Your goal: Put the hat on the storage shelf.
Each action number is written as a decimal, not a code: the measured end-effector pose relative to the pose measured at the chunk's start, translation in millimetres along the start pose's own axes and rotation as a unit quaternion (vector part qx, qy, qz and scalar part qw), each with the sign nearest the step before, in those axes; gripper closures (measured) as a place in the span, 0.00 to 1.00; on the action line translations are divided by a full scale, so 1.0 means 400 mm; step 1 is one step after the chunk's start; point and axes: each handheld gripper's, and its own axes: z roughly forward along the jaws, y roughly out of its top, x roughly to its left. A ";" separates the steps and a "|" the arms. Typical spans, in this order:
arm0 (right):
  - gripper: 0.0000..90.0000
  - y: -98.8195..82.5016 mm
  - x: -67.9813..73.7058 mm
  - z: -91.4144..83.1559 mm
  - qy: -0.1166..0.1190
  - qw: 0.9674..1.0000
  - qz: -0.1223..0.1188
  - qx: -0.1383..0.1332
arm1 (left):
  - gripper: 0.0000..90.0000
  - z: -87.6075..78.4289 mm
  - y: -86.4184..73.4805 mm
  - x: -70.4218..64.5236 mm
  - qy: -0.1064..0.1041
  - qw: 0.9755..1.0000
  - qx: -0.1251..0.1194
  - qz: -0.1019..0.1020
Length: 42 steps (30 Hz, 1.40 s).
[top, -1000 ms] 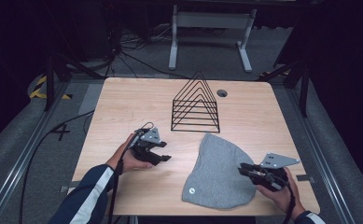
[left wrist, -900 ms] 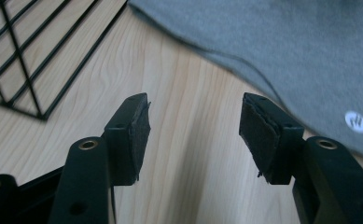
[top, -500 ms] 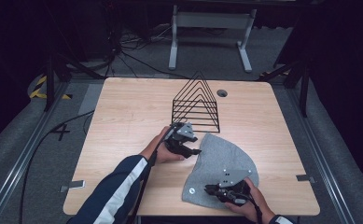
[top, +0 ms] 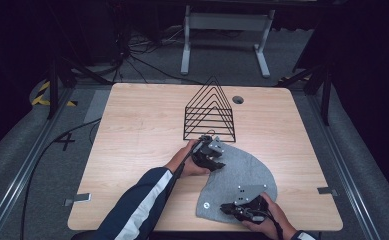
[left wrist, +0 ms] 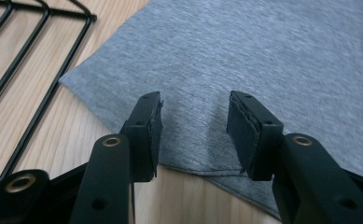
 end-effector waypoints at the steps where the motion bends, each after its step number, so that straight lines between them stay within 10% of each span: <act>1: 0.96 -0.002 -0.001 -0.002 0.000 1.000 0.000 0.001 | 0.61 -0.009 -0.006 -0.002 0.004 1.000 0.006 0.002; 20: 0.96 -0.045 -0.086 -0.072 -0.066 0.997 0.034 0.035 | 0.74 -0.122 -0.115 -0.130 0.048 0.998 0.034 0.008; 30: 0.95 -0.053 -0.145 -0.081 -0.123 0.990 0.062 0.028 | 0.74 -0.141 -0.145 -0.224 0.024 0.999 0.019 -0.023; 42: 0.90 -0.038 -0.182 -0.066 -0.138 0.988 0.070 0.020 | 0.61 -0.160 -0.153 -0.261 0.016 0.999 0.015 -0.033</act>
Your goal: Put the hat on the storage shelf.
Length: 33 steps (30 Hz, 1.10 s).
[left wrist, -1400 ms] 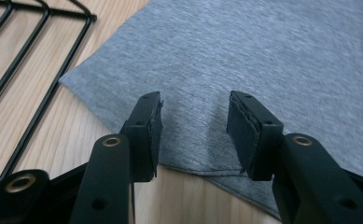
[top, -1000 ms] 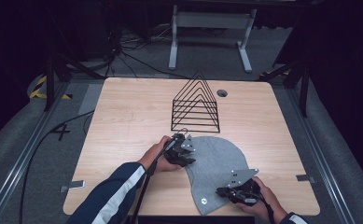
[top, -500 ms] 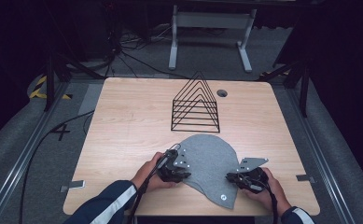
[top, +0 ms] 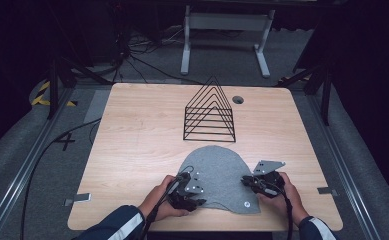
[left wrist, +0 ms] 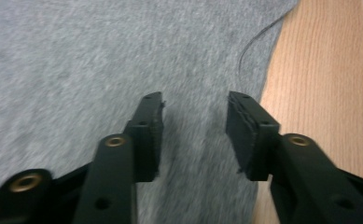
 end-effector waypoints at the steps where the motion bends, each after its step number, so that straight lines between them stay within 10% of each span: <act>1: 0.90 0.000 0.000 0.000 0.000 1.000 0.000 0.000 | 0.58 0.000 0.000 0.000 0.000 1.000 0.000 0.000; 6: 0.79 0.013 -0.020 -0.024 0.006 0.999 0.029 -0.032 | 0.45 -0.072 -0.017 0.071 0.034 0.997 -0.050 -0.054; 9: 0.72 0.023 -0.040 -0.026 -0.010 0.999 0.030 -0.034 | 0.37 -0.076 -0.043 0.119 0.076 0.994 -0.033 -0.066; 20: 0.47 0.049 -0.108 0.026 -0.019 0.997 0.075 -0.013 | 0.26 -0.019 -0.060 0.261 0.061 0.991 -0.023 -0.118; 33: 0.33 0.068 -0.101 0.084 -0.027 0.996 0.083 -0.003 | 0.22 0.025 -0.024 0.259 0.067 0.992 -0.020 -0.105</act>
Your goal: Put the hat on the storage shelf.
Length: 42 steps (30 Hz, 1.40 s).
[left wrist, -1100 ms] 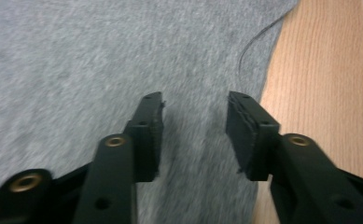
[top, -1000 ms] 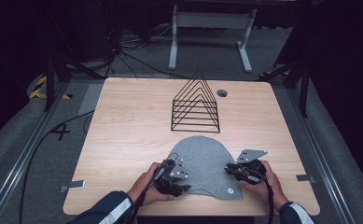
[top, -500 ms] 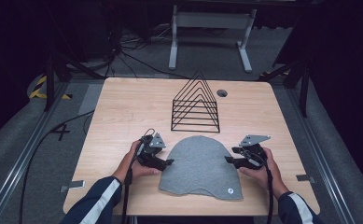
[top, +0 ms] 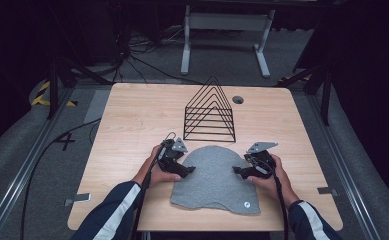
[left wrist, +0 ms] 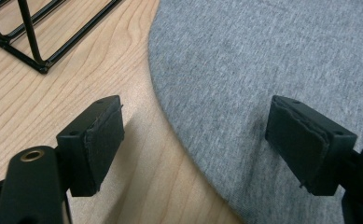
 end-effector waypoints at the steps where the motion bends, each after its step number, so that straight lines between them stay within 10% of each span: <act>1: 0.34 -0.001 0.001 0.000 -0.001 1.000 0.001 0.000 | 0.22 0.000 0.000 -0.002 0.002 1.000 0.000 0.001; 15: 0.49 0.005 0.016 -0.010 0.010 1.000 -0.006 0.016 | 0.43 -0.014 0.004 -0.012 -0.007 1.000 0.011 0.002; 30: 0.84 0.009 0.019 -0.002 0.029 1.000 0.003 -0.003 | 0.86 -0.018 -0.004 0.005 -0.047 0.999 -0.006 -0.011; 42: 0.94 0.007 0.019 -0.004 0.043 0.999 -0.003 -0.005 | 0.93 -0.020 0.005 -0.004 -0.043 0.999 0.008 0.010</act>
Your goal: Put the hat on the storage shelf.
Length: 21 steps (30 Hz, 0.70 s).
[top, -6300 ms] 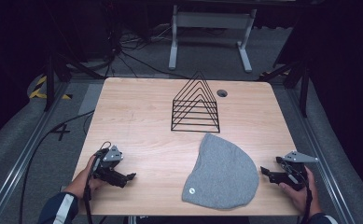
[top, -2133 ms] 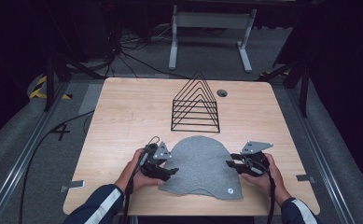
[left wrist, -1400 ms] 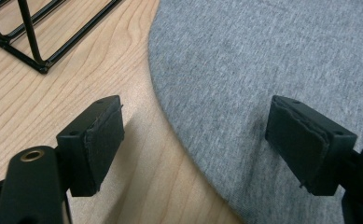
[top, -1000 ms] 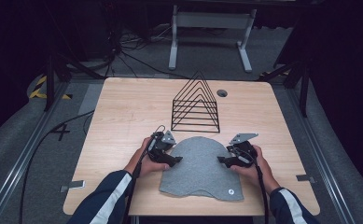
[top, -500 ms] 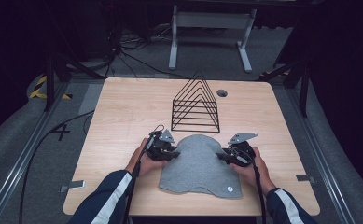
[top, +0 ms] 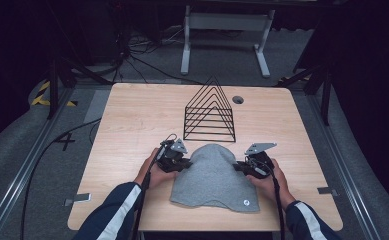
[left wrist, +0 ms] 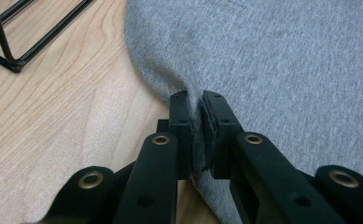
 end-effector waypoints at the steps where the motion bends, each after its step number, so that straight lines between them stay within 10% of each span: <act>1: 0.94 0.000 0.000 -0.001 0.000 1.000 0.000 -0.001 | 0.93 0.000 0.001 -0.003 0.002 1.000 0.001 0.002; 21: 0.95 0.021 0.003 -0.068 -0.006 0.998 -0.039 -0.045 | 0.93 -0.053 0.040 -0.035 0.016 0.999 -0.032 0.039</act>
